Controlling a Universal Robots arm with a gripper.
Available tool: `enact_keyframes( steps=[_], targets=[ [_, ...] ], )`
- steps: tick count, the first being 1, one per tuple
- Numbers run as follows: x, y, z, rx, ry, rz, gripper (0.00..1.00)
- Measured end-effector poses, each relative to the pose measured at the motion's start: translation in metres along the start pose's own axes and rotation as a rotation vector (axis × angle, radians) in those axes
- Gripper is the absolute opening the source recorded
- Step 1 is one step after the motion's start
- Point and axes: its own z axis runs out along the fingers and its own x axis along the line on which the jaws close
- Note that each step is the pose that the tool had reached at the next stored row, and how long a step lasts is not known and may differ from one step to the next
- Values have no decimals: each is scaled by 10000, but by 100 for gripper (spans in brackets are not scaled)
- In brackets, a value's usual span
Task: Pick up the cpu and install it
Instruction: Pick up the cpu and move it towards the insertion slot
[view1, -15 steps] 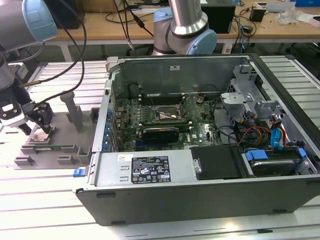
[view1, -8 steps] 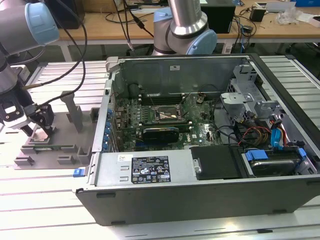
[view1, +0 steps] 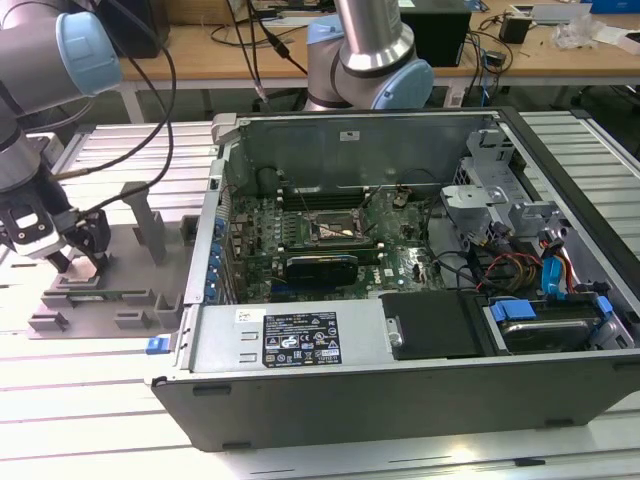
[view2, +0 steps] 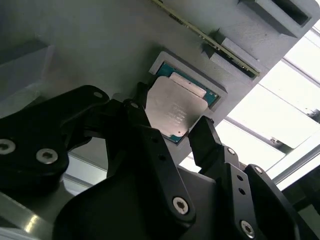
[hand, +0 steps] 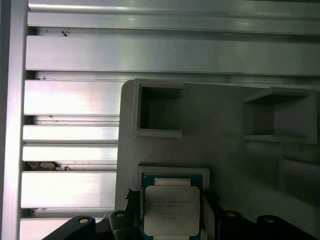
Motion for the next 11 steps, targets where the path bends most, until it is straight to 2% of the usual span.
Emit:
enact_keyframes(
  steps=[11],
  targets=[
    [4, 1, 31, 1, 0, 0, 60]
  ],
)
